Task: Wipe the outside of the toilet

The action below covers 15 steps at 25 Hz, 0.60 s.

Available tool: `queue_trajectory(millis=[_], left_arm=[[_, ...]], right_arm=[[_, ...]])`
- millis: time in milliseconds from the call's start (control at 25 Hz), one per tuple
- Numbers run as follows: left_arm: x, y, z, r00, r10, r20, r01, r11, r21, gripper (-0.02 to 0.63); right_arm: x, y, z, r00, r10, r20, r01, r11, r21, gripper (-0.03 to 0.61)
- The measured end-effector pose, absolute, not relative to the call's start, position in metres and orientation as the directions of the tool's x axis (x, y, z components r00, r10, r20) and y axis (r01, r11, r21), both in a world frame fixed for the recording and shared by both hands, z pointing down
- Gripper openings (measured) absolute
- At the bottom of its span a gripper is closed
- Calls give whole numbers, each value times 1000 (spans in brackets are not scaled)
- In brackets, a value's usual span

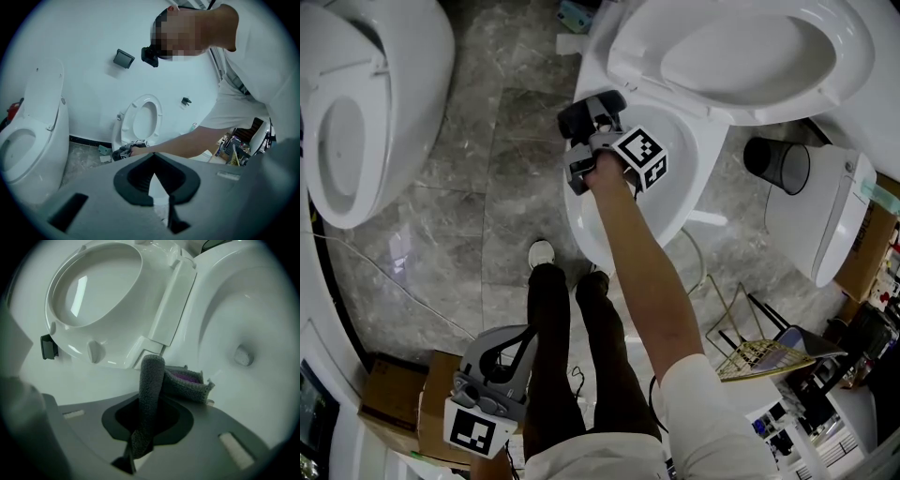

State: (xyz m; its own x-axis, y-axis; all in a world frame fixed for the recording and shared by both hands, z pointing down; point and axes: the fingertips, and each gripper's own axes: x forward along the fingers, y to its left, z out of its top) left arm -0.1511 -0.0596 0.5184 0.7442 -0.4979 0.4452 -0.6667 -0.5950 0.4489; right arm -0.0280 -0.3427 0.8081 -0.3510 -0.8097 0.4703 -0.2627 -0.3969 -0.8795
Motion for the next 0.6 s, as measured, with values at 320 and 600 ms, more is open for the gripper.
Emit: queue_trajectory(millis=[320, 600], left_arm=[[-158, -59, 521, 739, -498, 454, -673, -590, 447, -2], [-159, -60, 523, 734, -501, 459, -678, -586, 444, -2]], right_arm=[[-2, -367, 810, -304, -831, 466, -243, -405, -881, 49], [-4, -376, 811, -317, -836, 448, -238, -387, -891, 49]])
